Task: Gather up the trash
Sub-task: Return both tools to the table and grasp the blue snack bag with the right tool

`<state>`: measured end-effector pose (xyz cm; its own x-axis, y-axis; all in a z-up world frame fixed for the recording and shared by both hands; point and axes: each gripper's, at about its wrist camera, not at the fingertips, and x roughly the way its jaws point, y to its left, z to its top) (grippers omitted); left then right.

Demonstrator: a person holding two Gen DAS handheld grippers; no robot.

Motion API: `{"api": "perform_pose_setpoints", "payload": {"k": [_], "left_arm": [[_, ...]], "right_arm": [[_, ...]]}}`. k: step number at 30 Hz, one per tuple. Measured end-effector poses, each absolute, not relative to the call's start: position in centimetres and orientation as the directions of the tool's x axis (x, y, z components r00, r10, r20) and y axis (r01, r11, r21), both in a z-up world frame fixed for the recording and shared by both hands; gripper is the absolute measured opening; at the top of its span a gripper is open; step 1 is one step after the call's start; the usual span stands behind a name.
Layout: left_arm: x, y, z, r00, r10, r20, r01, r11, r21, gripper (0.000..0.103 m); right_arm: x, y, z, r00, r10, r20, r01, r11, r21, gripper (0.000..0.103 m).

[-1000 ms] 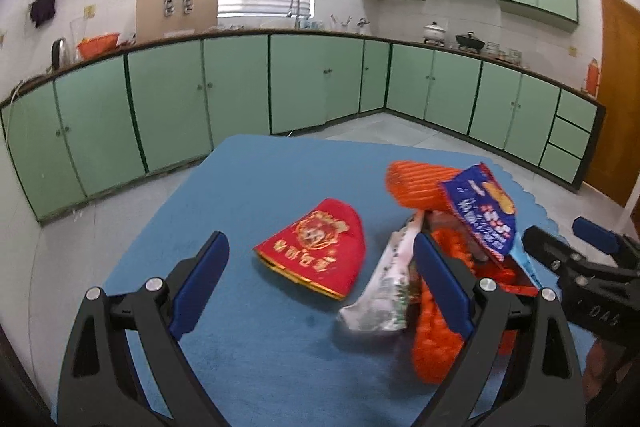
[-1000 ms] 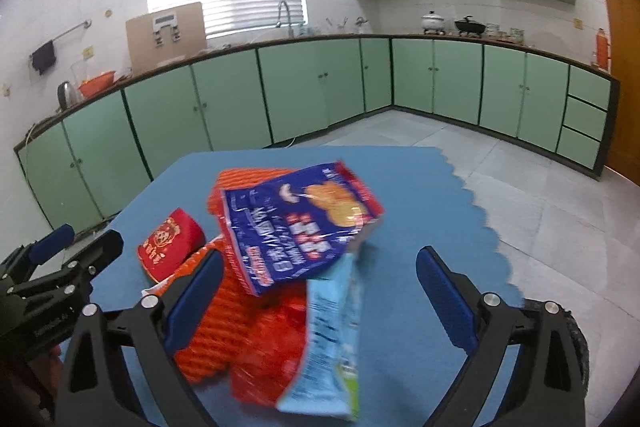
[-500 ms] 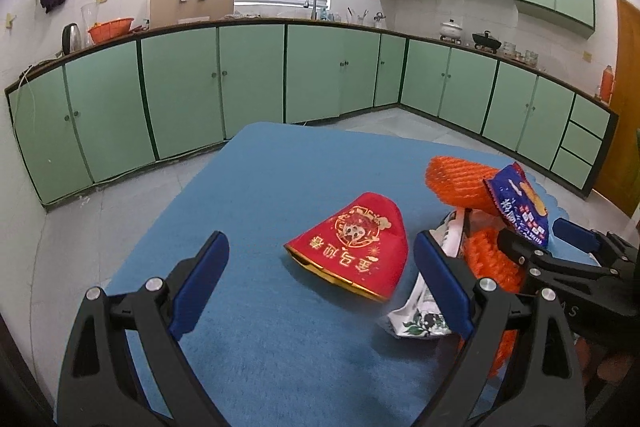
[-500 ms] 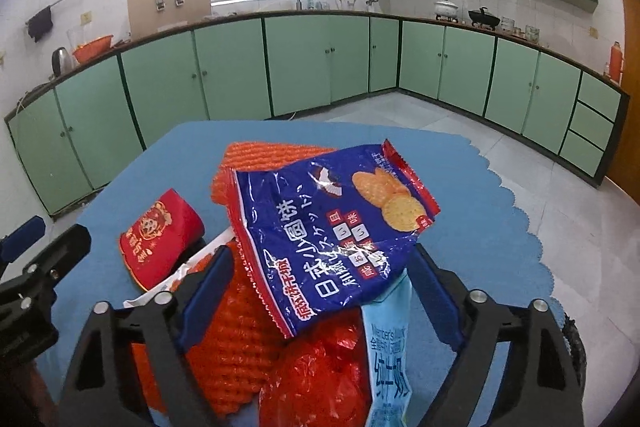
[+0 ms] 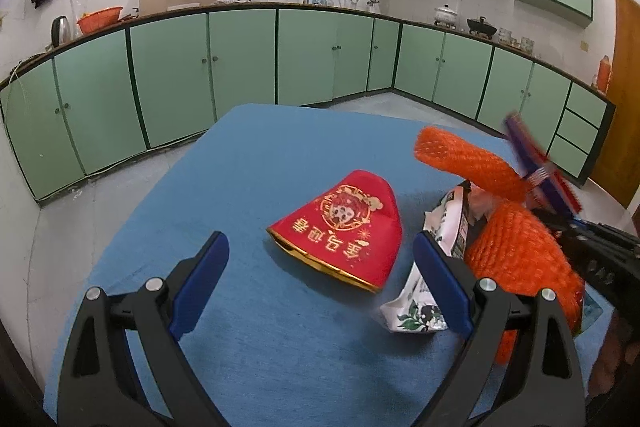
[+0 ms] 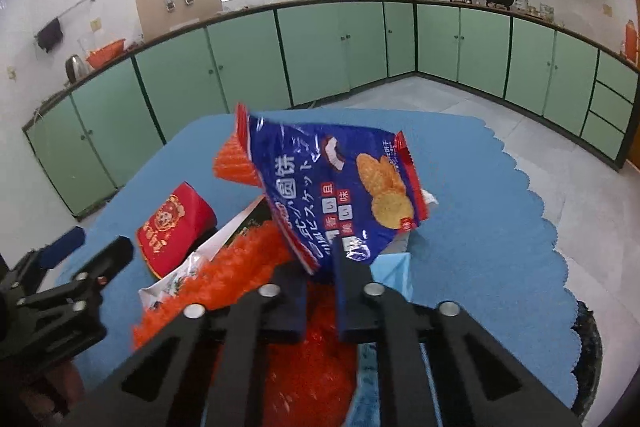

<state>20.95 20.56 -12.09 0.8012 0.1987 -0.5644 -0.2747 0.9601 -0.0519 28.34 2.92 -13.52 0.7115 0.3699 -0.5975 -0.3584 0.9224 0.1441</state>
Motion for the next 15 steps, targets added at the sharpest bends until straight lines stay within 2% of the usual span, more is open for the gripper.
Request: {"api": "perform_pose_setpoints", "payload": {"k": [7, 15], "left_arm": [[21.0, 19.7, -12.2, 0.804, 0.177, -0.568, -0.256, 0.965, -0.061, 0.091], [20.1, 17.8, -10.9, 0.832, 0.126, -0.541, -0.205, 0.975, -0.087, 0.090]], "right_arm": [[27.8, 1.5, -13.1, 0.700, 0.391, -0.598, -0.374, 0.914, 0.160, 0.008], [27.5, 0.0, -11.8, 0.734, 0.391, -0.556, -0.356, 0.918, 0.176, 0.003]]}}
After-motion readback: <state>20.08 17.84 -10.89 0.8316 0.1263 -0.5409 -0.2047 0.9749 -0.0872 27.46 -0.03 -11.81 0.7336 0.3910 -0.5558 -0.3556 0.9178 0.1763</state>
